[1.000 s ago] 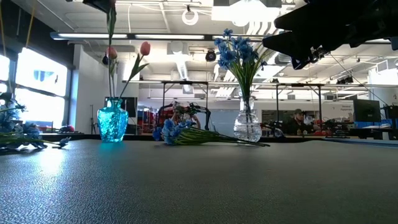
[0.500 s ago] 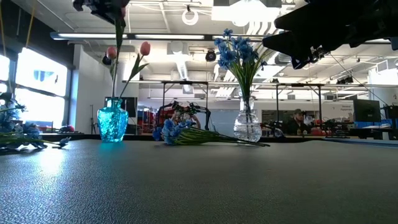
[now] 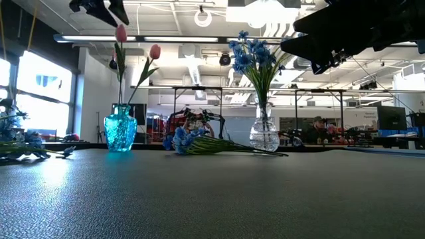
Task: Sort flowers into vase by color
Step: Put the pink tulip flower into the blue flower vase, then put the blue flowers into the transparent flower vase
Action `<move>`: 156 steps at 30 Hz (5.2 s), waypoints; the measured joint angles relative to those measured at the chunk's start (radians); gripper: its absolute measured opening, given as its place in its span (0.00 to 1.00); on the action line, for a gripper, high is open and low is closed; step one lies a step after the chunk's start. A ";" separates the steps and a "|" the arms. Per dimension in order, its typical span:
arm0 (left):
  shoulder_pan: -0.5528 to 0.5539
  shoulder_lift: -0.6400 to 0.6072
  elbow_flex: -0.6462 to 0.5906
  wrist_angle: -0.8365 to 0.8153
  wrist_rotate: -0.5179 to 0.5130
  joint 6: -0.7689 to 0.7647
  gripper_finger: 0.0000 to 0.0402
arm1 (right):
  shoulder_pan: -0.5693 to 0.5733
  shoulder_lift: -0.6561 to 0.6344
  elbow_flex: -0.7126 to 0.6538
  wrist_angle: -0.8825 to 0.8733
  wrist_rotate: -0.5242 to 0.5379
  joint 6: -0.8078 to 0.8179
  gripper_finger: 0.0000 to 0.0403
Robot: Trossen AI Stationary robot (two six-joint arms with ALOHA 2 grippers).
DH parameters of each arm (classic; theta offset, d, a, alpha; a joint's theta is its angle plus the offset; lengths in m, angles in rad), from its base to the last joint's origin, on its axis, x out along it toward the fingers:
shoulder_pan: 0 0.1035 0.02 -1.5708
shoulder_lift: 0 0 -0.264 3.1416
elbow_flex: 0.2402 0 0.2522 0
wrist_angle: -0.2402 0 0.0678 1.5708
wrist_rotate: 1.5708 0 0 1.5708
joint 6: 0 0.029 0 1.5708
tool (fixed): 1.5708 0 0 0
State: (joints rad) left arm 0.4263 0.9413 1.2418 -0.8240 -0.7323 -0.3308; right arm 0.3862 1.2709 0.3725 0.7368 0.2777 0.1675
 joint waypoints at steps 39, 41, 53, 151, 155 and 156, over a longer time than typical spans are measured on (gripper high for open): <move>-1.193 0.505 -0.100 0.399 -0.511 -0.270 0.45 | -0.549 0.111 0.000 -0.482 0.055 0.008 0.51; -1.223 0.545 -0.100 0.408 -0.589 -0.297 0.45 | -0.575 0.173 0.000 -0.423 0.021 -0.007 0.51; -1.268 0.616 -0.100 0.409 -0.745 -0.383 0.45 | -0.669 0.383 0.001 -0.167 0.021 0.010 0.50; -1.226 0.616 -0.099 0.426 -0.656 -0.418 0.45 | -0.109 0.281 0.502 -0.815 0.222 0.024 0.01; -1.226 0.621 -0.099 0.422 -0.649 -0.417 0.45 | -0.048 0.136 0.364 -0.843 0.324 0.158 0.01; -1.226 0.621 -0.099 0.419 -0.645 -0.417 0.45 | -0.041 0.098 0.315 -0.848 0.335 0.216 0.01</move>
State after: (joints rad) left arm -0.7998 1.5623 1.1423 -0.4045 -1.3772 -0.7479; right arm 0.3452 1.3685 0.6872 -0.1113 0.6130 0.3837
